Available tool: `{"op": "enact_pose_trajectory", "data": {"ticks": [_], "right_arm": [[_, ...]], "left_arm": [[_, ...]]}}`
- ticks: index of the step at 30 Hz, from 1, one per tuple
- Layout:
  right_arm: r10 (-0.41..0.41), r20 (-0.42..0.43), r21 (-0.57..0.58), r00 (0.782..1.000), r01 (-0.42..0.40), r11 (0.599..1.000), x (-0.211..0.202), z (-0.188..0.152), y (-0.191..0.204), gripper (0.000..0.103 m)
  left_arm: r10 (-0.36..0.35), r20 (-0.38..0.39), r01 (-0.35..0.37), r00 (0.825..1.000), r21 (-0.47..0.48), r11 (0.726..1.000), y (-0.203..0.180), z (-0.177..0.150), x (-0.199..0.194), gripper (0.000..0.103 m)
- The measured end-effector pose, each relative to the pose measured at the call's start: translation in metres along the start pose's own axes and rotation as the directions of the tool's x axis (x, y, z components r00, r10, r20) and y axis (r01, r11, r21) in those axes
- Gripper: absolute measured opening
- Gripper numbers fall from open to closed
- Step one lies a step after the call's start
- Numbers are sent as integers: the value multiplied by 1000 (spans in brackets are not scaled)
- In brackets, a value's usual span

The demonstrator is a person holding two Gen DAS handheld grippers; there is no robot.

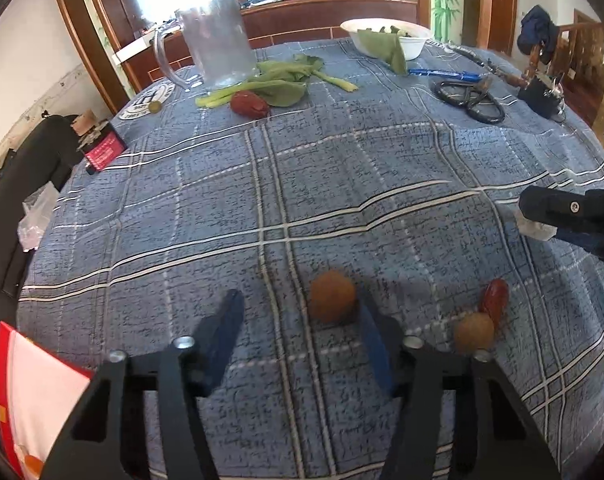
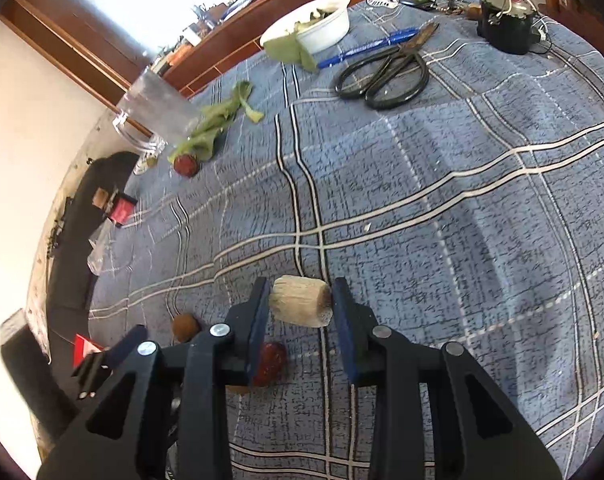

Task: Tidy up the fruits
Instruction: 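Grasp a brown round fruit with the left tool while the right tool holds the yam, then carry the brown fruit and yam piece to the tray and release both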

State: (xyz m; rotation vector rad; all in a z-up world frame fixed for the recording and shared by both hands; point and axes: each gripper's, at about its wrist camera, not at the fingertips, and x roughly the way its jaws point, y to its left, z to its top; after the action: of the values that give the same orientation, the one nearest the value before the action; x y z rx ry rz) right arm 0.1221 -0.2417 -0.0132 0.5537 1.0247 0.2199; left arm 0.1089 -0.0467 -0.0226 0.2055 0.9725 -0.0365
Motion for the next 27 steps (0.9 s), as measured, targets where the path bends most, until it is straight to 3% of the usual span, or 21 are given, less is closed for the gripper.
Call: {"op": "enact_pose_trajectory", "data": {"ticks": [7,16,27], "right_arm": [[16,-1,25,1000,-16,1000,-3,2,-5,34],[35,2,26,999,-35,999,-5,1,-4,34],[133,33,-16,991,-133,991,-15,-4,14,34]], "left_arm": [[-70,17,70,997,14,997,-5,2,1,22],[-56,63,56,996,-1,998,0,-4,-15,22],[-18,183,34,983,-84,996,32,-39,-94,22]]}}
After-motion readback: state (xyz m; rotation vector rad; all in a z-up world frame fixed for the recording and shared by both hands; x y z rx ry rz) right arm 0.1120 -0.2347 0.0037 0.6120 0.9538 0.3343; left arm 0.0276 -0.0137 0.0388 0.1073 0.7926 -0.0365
